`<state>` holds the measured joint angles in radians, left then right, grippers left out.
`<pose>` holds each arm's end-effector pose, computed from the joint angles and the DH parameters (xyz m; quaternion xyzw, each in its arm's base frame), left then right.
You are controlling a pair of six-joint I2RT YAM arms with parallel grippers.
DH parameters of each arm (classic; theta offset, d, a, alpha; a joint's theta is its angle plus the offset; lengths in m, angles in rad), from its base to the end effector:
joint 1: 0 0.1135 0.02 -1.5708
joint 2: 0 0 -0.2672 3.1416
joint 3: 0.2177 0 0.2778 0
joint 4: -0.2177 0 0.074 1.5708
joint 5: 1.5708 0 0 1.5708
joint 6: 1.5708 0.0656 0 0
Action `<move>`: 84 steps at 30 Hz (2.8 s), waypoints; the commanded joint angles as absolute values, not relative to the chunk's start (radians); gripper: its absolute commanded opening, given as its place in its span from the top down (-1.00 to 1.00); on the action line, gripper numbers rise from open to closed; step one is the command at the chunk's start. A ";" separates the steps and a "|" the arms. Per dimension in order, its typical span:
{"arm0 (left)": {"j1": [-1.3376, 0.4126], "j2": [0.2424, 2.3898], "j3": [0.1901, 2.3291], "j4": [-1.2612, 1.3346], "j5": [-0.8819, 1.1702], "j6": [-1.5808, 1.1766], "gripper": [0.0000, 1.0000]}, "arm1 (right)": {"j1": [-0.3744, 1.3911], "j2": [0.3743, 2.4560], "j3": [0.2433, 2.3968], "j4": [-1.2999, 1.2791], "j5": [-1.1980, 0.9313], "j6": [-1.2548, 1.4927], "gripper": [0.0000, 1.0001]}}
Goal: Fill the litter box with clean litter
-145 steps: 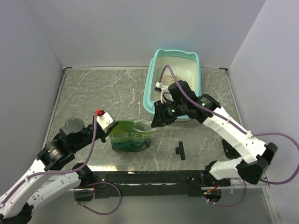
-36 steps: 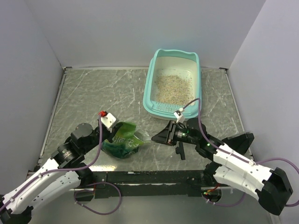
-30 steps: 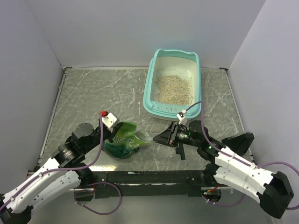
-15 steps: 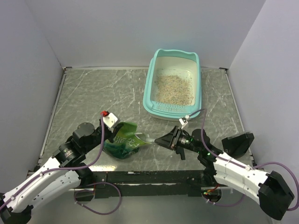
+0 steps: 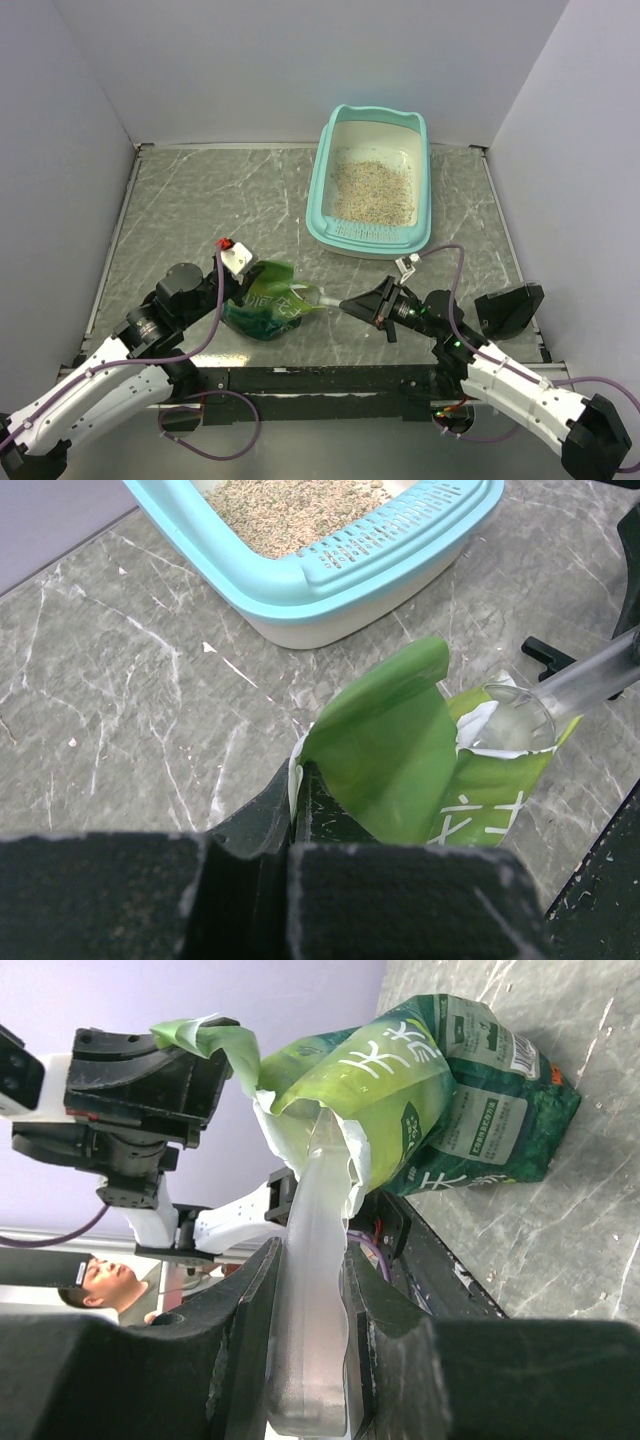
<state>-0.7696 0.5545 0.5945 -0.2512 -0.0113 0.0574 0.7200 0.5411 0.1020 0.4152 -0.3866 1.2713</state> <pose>0.1427 -0.1372 0.2957 0.3092 0.7136 -0.2150 0.5907 0.1316 0.1483 0.1869 0.0620 0.7122 0.6501 0.2576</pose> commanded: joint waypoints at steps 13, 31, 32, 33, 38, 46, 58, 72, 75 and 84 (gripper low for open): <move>-0.816 0.655 0.603 -0.227 -0.046 0.044 0.98 | 0.715 0.508 0.239 0.259 -0.403 1.197 1.00; -0.905 0.594 0.561 -0.155 -0.026 0.061 0.99 | 0.713 0.437 0.371 -0.063 -0.357 1.117 1.00; -0.908 0.595 0.561 -0.153 -0.032 0.061 0.98 | 0.710 0.427 0.370 -0.089 -0.348 1.115 1.00; -0.911 0.597 0.561 -0.155 -0.035 0.063 0.99 | 0.712 0.407 0.368 -0.097 -0.344 1.117 1.00; -0.923 0.609 0.563 -0.160 -0.055 0.064 0.99 | 0.710 0.353 0.351 -0.133 -0.328 1.138 1.00; -0.936 0.632 0.563 -0.166 -0.097 0.066 0.98 | 0.710 0.223 0.279 -0.163 -0.282 1.216 1.00; -0.948 0.635 0.561 -0.172 -0.133 0.064 0.98 | 0.712 0.094 0.284 -0.314 -0.242 1.210 1.00; -0.951 0.551 0.549 -0.138 -0.161 0.061 0.98 | 0.710 -0.080 0.287 -0.514 -0.212 1.241 1.00; -0.950 0.517 0.545 -0.129 -0.167 0.060 0.98 | 0.710 -0.106 0.296 -0.538 -0.206 1.241 1.00; -0.948 0.457 0.541 -0.120 -0.201 0.063 0.98 | 0.712 -0.152 0.327 -0.560 -0.207 1.255 1.00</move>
<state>-0.9573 0.4911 0.5362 -0.1623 -0.1101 0.0631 0.7193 0.0135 0.2977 -0.4416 -0.2554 1.2552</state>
